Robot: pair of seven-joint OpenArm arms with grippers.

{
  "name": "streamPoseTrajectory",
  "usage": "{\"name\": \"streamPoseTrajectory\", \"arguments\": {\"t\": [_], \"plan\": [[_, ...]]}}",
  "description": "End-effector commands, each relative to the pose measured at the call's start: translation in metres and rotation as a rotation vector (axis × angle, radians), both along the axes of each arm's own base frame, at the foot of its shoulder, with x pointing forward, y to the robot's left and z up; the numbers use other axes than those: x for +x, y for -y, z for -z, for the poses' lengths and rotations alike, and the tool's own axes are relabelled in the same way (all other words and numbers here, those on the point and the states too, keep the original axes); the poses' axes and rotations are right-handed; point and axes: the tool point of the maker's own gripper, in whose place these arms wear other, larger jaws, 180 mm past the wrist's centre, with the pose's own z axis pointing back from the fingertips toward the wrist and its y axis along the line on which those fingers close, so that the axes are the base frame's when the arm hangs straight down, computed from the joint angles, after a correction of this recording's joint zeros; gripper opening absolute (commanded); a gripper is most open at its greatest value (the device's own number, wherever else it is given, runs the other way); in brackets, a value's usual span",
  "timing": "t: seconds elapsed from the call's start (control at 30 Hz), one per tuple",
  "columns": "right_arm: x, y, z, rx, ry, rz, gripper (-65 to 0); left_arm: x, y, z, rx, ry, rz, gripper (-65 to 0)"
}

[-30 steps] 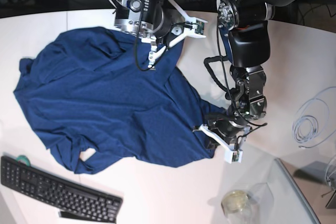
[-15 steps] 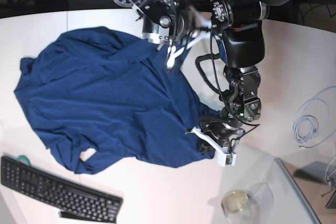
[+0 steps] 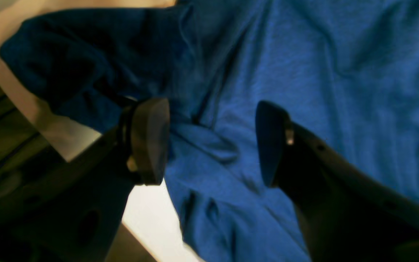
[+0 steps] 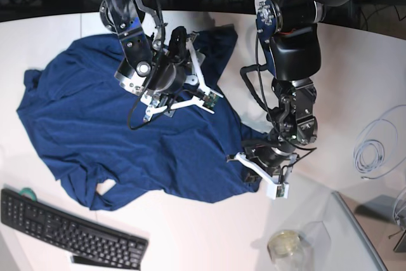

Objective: Layout the t-shirt on the table in an organized manner, then fold the t-shirt properly
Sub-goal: 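Lift the pinched fabric with the right gripper and drag it toward the shirt edge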

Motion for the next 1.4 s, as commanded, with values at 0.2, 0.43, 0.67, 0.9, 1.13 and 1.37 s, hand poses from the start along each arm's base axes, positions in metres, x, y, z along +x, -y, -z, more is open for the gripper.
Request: {"name": "streamPoseTrajectory", "arguments": {"t": [0.2,0.43,0.67,0.9,1.13,1.37], "plan": [[0.004,-0.006,0.032,0.033,-0.078,-0.001,-59.3,0.015,-0.003,-0.021,-0.004,0.066,-0.007,-65.0],[-0.01,-0.015,0.046,0.037,-0.129,-0.027,-62.0,0.015,-0.003,-0.021,-0.004,0.066,-0.007,-65.0],[-0.036,-0.054,0.043,0.043,-0.125,-0.181,-62.0,0.016,-0.001,-0.022,-0.008,0.068,-0.005,-65.0],[-0.017,-0.065,0.02,0.163,-0.131,-0.139,-62.0,0.011,-0.005,-0.017,-0.003,0.056,-0.008,-65.0],[0.05,0.037,-0.033,0.144,0.037,0.226,-51.2,-0.023,-0.043,-0.01,0.093,0.065,-0.037,-65.0],[0.031,0.196,-0.055,0.055,0.117,0.731,-19.4,-0.059,-0.068,-0.018,0.182,0.094,-0.047,-65.0]]}}
